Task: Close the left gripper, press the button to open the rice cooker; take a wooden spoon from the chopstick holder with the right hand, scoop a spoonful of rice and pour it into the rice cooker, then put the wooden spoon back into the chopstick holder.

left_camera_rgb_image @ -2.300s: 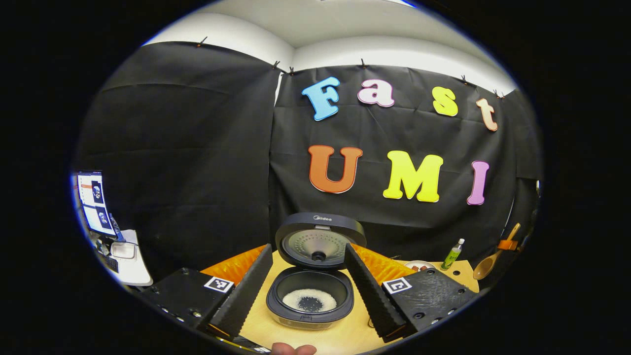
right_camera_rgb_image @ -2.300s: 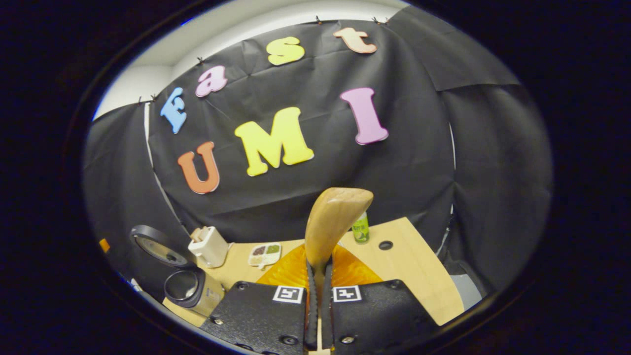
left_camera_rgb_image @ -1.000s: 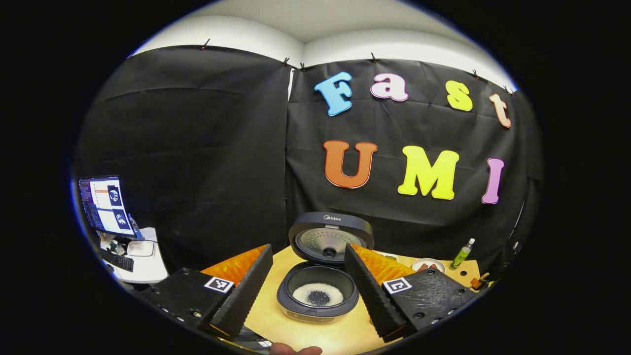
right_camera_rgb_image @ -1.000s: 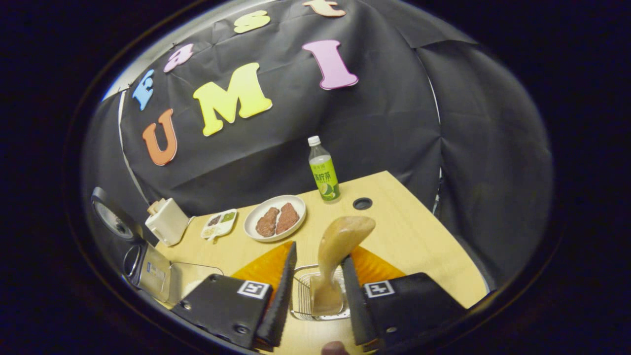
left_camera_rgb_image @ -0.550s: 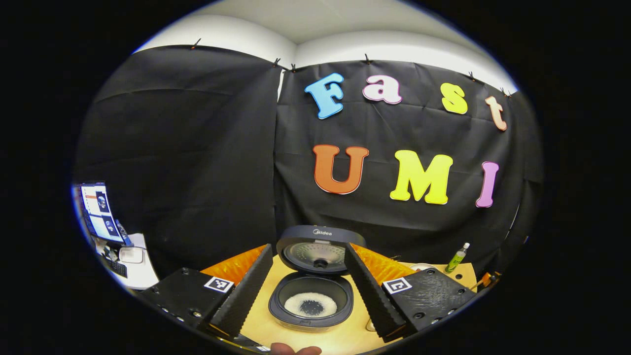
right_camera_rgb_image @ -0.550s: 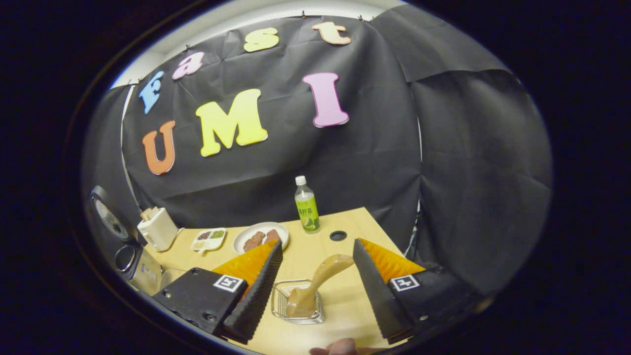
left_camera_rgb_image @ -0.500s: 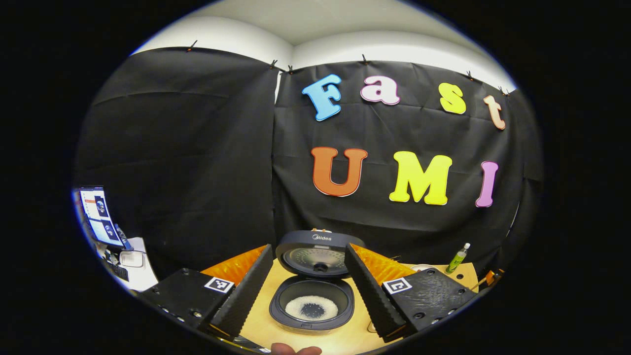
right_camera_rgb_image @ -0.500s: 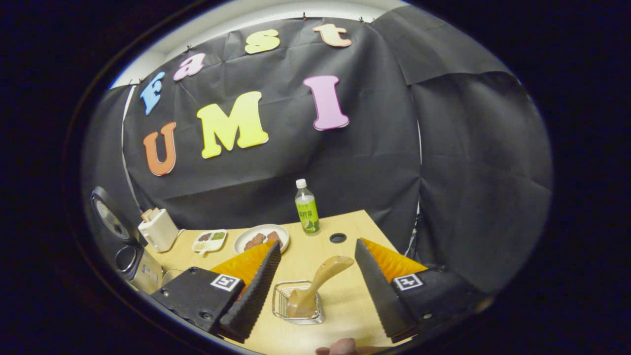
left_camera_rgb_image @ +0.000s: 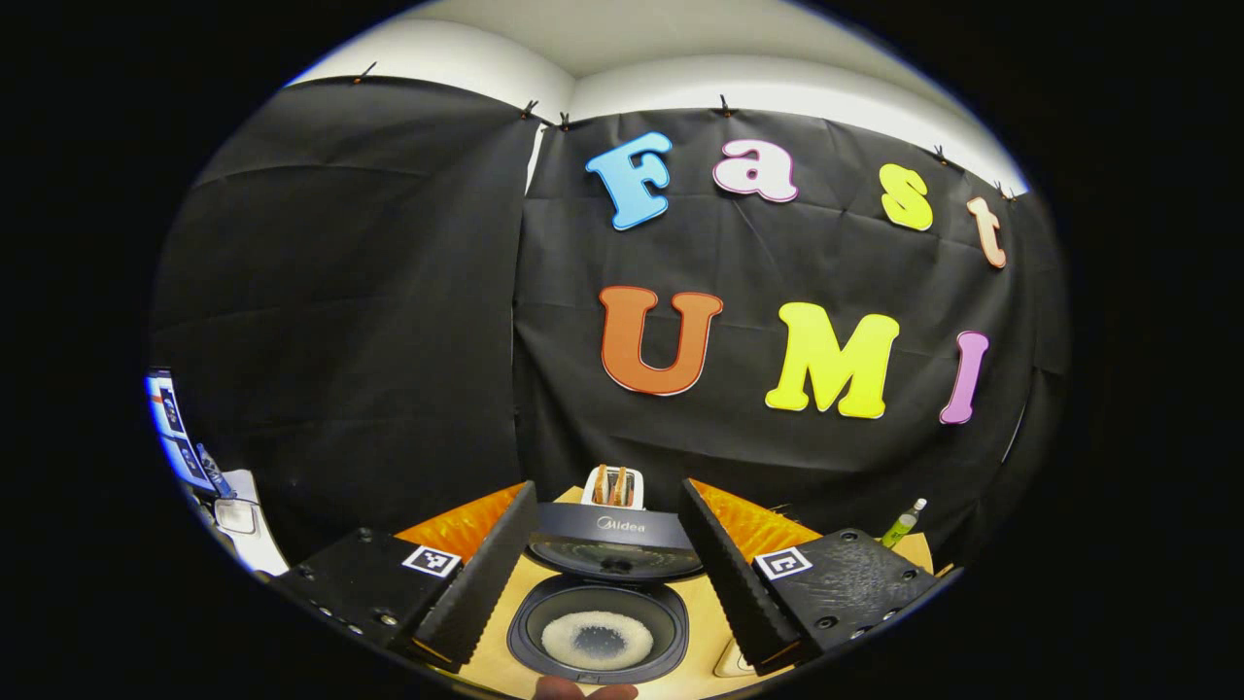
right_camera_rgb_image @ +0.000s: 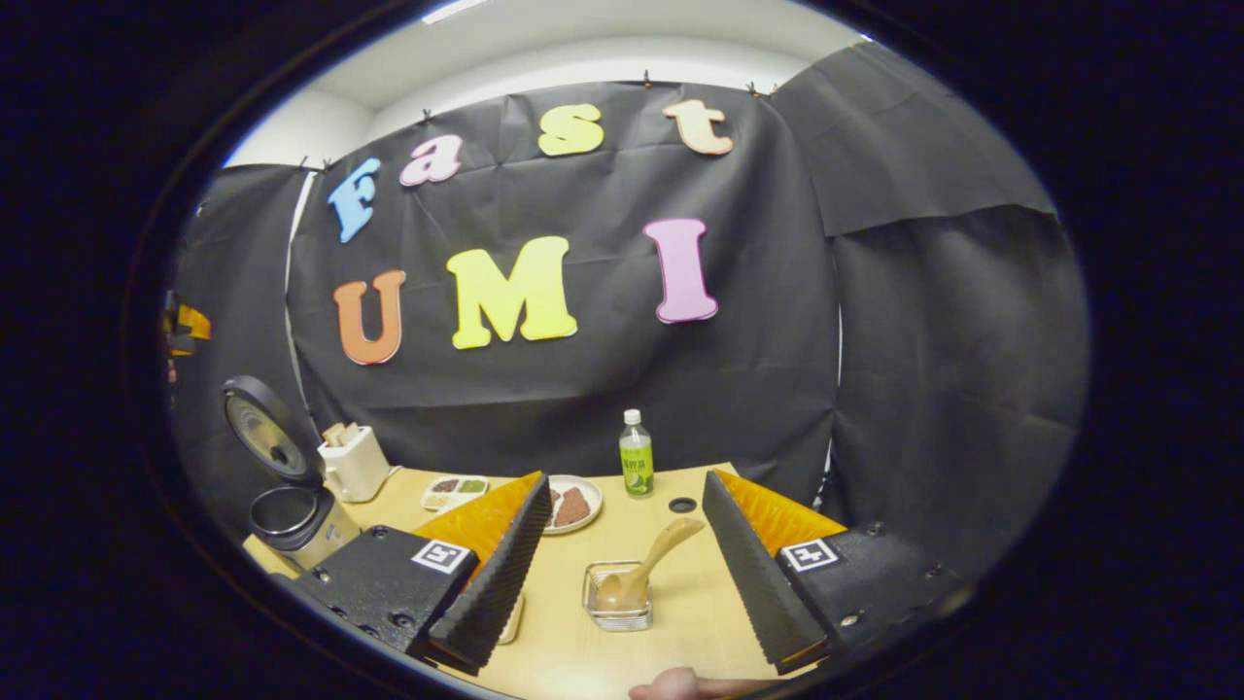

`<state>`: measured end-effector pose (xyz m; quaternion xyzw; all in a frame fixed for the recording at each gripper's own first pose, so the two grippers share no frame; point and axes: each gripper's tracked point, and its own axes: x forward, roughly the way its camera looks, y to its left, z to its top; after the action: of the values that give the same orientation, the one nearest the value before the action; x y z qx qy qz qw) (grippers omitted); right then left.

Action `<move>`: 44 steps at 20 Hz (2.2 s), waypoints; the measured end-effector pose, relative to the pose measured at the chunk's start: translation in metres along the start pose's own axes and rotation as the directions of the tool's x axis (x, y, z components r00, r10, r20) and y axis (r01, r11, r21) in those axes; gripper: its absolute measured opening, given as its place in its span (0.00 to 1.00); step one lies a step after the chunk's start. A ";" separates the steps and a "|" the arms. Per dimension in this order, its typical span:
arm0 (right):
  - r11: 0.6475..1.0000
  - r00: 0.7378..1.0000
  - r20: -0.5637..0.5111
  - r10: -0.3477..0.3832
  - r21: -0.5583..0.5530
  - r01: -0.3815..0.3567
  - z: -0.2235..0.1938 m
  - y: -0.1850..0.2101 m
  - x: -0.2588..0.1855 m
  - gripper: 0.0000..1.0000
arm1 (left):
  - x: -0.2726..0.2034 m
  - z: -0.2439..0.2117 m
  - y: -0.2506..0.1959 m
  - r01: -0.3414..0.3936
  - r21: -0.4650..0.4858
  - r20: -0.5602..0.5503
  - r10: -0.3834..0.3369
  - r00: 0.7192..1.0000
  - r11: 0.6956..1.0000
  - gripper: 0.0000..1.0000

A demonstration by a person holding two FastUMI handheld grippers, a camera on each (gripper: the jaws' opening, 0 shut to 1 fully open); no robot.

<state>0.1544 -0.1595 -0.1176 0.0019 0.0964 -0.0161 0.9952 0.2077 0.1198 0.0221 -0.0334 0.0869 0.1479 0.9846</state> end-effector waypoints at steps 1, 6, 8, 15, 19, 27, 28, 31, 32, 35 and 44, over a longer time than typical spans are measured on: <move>1.000 1.000 0.009 -0.002 -0.003 0.002 0.003 0.002 -0.008 1.00 | 0.011 -0.002 -0.002 0.007 0.023 -0.001 -0.007 1.000 1.000 0.95; 0.999 0.999 -0.011 -0.032 0.000 0.032 -0.009 0.006 -0.036 1.00 | 0.046 -0.019 -0.022 0.091 0.054 -0.056 -0.088 0.995 0.994 0.95; 0.999 0.998 -0.031 -0.048 0.000 0.048 -0.014 0.006 -0.043 1.00 | 0.059 -0.023 -0.023 0.102 0.059 -0.073 -0.097 0.993 0.993 0.95; 0.995 0.994 -0.050 -0.102 -0.001 0.102 -0.020 0.006 -0.055 1.00 | 0.088 -0.055 -0.021 0.116 0.062 -0.206 -0.101 0.973 0.991 0.95; 0.995 0.994 -0.048 -0.098 -0.013 0.097 -0.021 0.018 -0.063 0.99 | 0.077 -0.067 -0.020 0.138 0.057 -0.265 -0.118 0.957 0.989 0.97; 0.999 0.999 -0.037 -0.026 -0.035 0.025 -0.016 0.064 -0.069 1.00 | 0.007 -0.132 -0.021 0.186 0.007 -0.421 -0.166 0.892 0.983 0.96; 0.999 0.999 -0.037 -0.018 -0.040 0.017 -0.016 0.069 -0.070 0.99 | -0.002 -0.143 -0.021 0.188 0.002 -0.442 -0.168 0.881 0.982 0.97; 0.998 1.000 -0.028 0.005 -0.067 -0.006 -0.012 0.082 -0.073 0.99 | -0.028 -0.181 -0.008 0.207 0.028 -0.496 -0.166 0.852 0.978 0.97; 0.997 1.000 -0.027 0.010 -0.077 -0.012 -0.011 0.084 -0.074 0.99 | -0.035 -0.192 -0.005 0.213 0.038 -0.514 -0.164 0.842 0.976 0.97; 0.996 1.000 -0.027 0.010 -0.093 -0.013 -0.007 0.084 -0.074 0.99 | -0.043 -0.221 -0.004 0.204 0.021 -0.561 -0.157 0.813 0.979 0.97; 0.993 0.999 -0.019 0.027 -0.119 -0.029 0.004 0.091 -0.063 1.00 | -0.051 -0.273 0.006 0.174 -0.004 -0.641 -0.136 0.755 0.985 0.96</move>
<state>0.0960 -0.0665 -0.1015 -0.0558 0.1060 0.0037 0.9928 0.1142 0.0861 -0.2370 -0.0613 0.4176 0.0431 0.9055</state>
